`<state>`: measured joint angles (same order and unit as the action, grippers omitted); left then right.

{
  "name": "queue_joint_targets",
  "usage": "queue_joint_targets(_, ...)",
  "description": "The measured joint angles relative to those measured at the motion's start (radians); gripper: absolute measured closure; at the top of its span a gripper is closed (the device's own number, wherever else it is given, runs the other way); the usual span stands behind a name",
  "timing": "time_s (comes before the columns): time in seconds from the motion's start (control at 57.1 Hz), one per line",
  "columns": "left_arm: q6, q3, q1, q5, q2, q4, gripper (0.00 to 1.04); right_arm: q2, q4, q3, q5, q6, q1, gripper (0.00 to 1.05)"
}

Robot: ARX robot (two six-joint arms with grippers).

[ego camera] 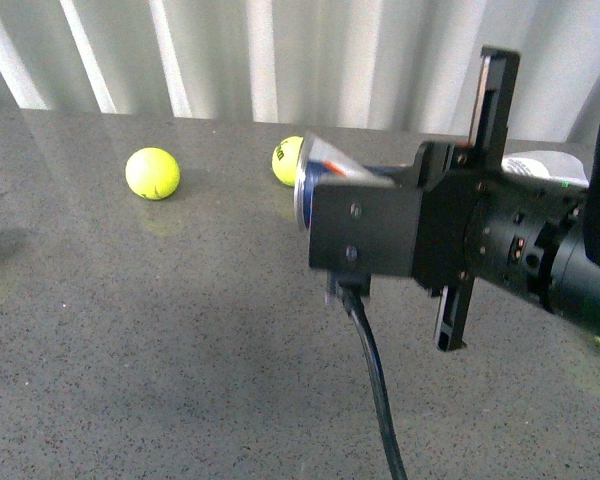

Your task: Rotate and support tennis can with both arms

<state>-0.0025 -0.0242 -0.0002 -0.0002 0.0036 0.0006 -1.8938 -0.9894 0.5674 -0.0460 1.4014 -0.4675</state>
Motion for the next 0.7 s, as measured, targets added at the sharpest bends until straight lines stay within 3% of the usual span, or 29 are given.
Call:
queue_joint_targets(0.28,0.0,0.0,0.0,0.0,0.0,0.0,0.07,-0.14,-0.019,0.04,-0.03,0.024,-0.056,0.98)
queue_joint_targets(0.7,0.0,0.0,0.0,0.0,0.0,0.0,0.07,-0.29,0.185,0.327,-0.009,-0.18,-0.107,0.98)
